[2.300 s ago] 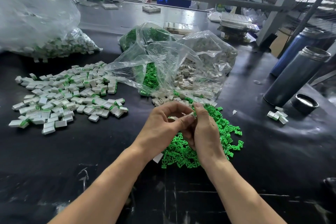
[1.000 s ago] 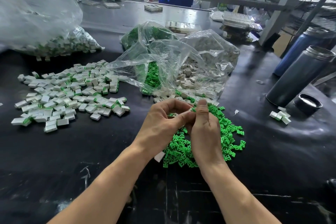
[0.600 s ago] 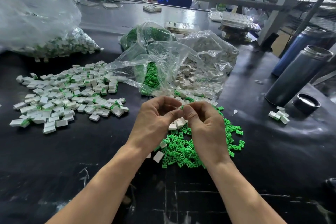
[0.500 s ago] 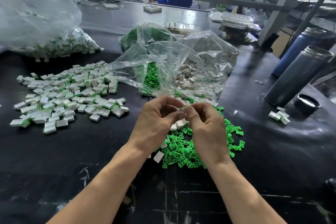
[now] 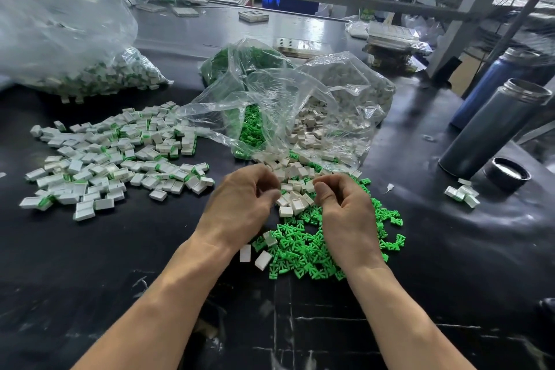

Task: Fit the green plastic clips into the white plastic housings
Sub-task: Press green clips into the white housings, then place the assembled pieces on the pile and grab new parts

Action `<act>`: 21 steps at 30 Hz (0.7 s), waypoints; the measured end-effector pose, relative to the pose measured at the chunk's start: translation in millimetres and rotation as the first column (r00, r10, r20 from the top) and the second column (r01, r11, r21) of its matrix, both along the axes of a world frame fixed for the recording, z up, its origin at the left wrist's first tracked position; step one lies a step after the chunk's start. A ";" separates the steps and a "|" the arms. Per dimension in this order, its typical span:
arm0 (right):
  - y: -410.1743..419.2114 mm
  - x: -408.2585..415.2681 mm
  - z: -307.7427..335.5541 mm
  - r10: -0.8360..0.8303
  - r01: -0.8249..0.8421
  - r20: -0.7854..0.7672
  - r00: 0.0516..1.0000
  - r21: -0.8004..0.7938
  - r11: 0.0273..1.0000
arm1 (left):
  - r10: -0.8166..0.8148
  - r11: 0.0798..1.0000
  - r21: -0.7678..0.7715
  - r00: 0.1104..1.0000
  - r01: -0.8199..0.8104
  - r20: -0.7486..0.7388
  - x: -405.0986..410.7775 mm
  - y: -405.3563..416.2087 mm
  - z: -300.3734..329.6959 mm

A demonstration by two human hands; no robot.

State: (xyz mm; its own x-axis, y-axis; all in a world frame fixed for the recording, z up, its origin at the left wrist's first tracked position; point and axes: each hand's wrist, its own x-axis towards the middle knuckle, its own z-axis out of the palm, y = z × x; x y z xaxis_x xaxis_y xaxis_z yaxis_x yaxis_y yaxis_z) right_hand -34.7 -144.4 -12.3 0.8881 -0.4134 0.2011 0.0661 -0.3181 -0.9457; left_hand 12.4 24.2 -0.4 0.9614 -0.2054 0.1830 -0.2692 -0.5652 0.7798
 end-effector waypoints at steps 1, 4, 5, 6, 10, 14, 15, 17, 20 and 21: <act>-0.4 -0.1 0.1 -0.003 0.003 -0.004 1.000 0.000 1.000 | 0.043 0.998 0.049 0.999 -0.043 0.013 2.0 2.3 -0.4; -0.3 -0.6 0.5 0.003 -0.003 -0.013 1.000 -0.005 1.000 | 0.195 0.967 0.152 0.978 -0.204 0.074 8.0 11.2 1.0; -0.4 -0.6 0.7 0.001 -0.001 -0.017 1.000 -0.010 1.000 | 0.244 0.944 0.205 0.965 -0.259 0.093 10.7 14.8 2.1; -1.2 -0.3 0.9 -0.005 0.005 -0.021 1.000 -0.024 1.000 | 0.289 0.912 0.271 0.951 -0.307 0.108 13.6 18.6 3.0; -6.9 0.6 1.0 -0.049 0.039 -0.063 0.997 -0.147 0.988 | 0.402 0.784 0.468 0.908 -0.407 0.116 23.6 32.6 4.0; -13.7 0.8 2.7 -0.103 0.048 -0.154 0.983 -0.320 0.946 | 0.446 0.742 0.505 0.887 -0.440 0.118 27.5 38.4 1.7; -14.8 0.8 3.8 -0.118 0.042 -0.184 0.976 -0.373 0.927 | 0.452 0.736 0.509 0.883 -0.447 0.122 28.1 39.9 1.5; -16.4 0.2 7.1 -0.141 0.022 -0.235 0.962 -0.447 0.894 | 0.465 0.726 0.507 0.875 -0.465 0.138 29.1 43.4 0.9; -19.7 -1.8 12.3 -0.155 -0.017 -0.291 0.944 -0.512 0.859 | 0.477 0.721 0.488 0.863 -0.491 0.164 29.4 46.7 0.8; -21.0 -2.1 13.9 -0.150 -0.032 -0.304 0.941 -0.521 0.853 | 0.471 0.729 0.472 0.864 -0.496 0.180 29.1 46.4 1.0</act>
State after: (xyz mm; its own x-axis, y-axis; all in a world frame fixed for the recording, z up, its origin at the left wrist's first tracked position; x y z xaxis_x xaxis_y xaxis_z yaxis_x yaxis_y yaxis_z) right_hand -36.9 -165.4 1.6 0.9166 -0.3857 0.1058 -0.2470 -0.7538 -0.6089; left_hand 41.5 70.6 0.5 0.9488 0.2120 0.2340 0.1186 -0.9261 0.3582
